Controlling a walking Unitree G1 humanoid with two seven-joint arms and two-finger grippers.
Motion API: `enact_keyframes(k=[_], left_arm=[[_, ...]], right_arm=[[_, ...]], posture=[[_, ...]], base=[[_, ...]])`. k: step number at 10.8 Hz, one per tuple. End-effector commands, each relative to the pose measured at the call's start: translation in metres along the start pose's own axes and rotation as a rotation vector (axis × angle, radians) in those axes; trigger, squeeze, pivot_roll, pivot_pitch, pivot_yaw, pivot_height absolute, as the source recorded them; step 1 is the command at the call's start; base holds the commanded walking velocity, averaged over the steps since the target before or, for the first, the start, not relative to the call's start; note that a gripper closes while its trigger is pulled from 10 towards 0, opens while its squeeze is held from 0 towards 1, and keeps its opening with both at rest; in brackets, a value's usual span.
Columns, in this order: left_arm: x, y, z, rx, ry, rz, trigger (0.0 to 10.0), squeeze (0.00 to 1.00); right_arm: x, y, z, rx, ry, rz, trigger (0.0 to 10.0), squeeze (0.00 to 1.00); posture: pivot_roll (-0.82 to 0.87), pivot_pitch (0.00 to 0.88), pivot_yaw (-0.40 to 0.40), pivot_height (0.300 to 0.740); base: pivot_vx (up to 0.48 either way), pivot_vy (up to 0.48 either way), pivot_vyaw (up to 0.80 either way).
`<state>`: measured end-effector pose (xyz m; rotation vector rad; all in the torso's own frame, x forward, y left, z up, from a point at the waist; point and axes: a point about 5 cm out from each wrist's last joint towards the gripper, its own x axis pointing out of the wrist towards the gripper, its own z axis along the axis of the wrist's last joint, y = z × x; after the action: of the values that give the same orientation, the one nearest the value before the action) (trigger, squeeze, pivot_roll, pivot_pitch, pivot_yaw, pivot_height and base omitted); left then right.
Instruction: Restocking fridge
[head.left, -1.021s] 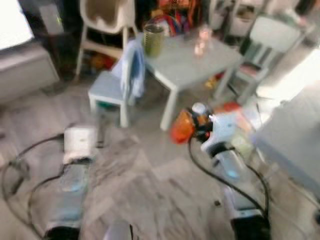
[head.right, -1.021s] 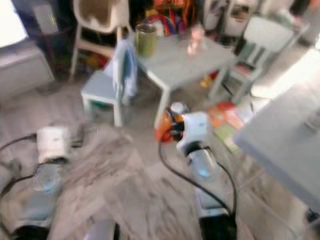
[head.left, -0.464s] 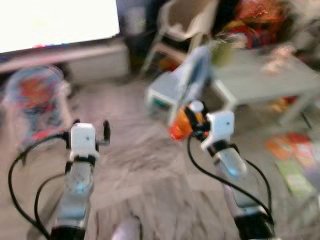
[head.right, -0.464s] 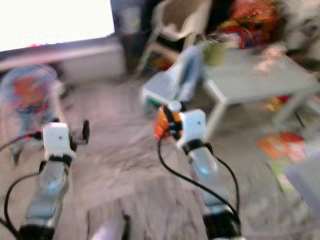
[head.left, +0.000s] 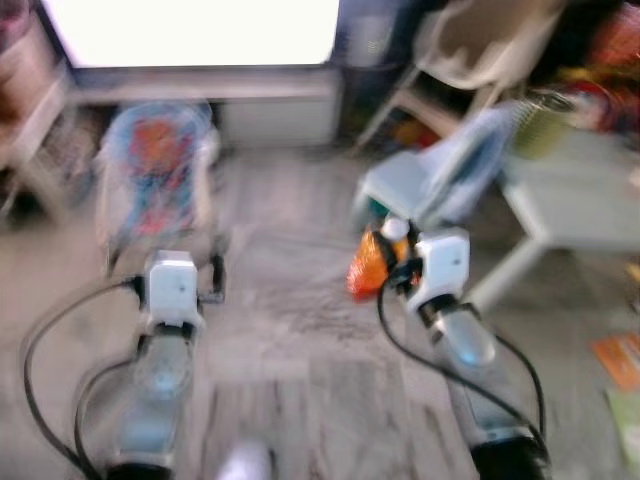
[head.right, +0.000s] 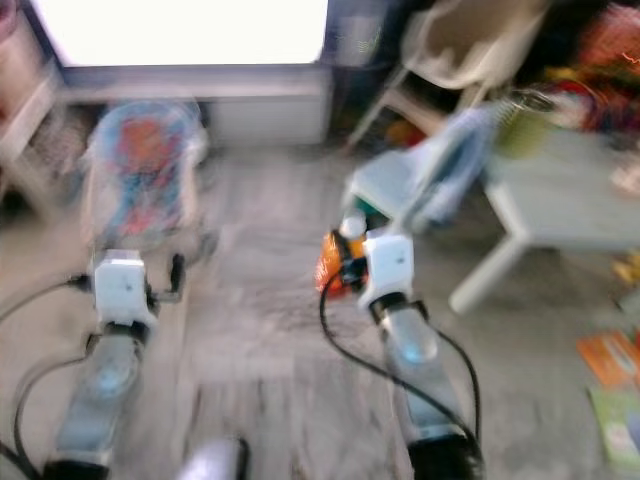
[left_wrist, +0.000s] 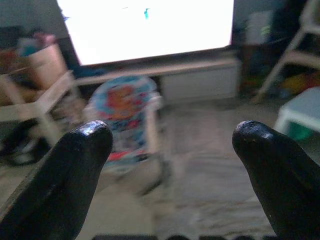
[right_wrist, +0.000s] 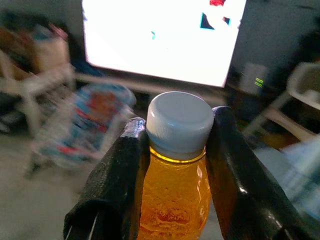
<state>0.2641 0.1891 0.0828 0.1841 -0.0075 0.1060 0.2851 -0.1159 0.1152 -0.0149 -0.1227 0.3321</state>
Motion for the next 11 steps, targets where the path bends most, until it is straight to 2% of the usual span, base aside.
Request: enact_keyframes(k=[1,4,7,10,11], left_arm=[[0.002,-0.005,0.004,-0.005,-0.014,-0.021,10.0,0.0],[0.003,-0.003,0.005,-0.009,-0.016,-0.011,10.0,0.0],[-0.008,-0.008,-0.002,-0.012,0.008,-0.051,10.0,0.0],[-0.018,-0.001,-0.008,-0.006,0.032,-0.039,10.0,0.0],[-0.018,0.0,-0.009,-0.003,0.031,-0.032,10.0,0.0]], right_arm=[[0.002,-0.003,0.008,-0.01,-0.037,0.001,10.0,0.0],[0.004,-0.006,0.01,-0.015,-0.046,-0.006,10.0,0.0],[-0.002,-0.009,0.006,-0.013,-0.038,-0.03,10.0,0.0],[-0.019,-0.029,-0.001,-0.041,-0.003,-0.109,10.0,0.0],[-0.023,-0.031,-0.004,-0.047,0.009,-0.107,10.0,0.0]], posture=[[0.15,0.049,-0.07,0.74],[0.15,0.05,-0.066,0.74],[0.14,0.046,-0.056,0.74],[0.14,0.045,-0.055,0.74],[0.13,0.046,-0.06,0.74]], base=[[0.0,0.0,0.74],[0.0,0.0,0.74],[0.0,0.0,0.73],[0.0,0.0,0.71],[0.0,0.0,0.69]])
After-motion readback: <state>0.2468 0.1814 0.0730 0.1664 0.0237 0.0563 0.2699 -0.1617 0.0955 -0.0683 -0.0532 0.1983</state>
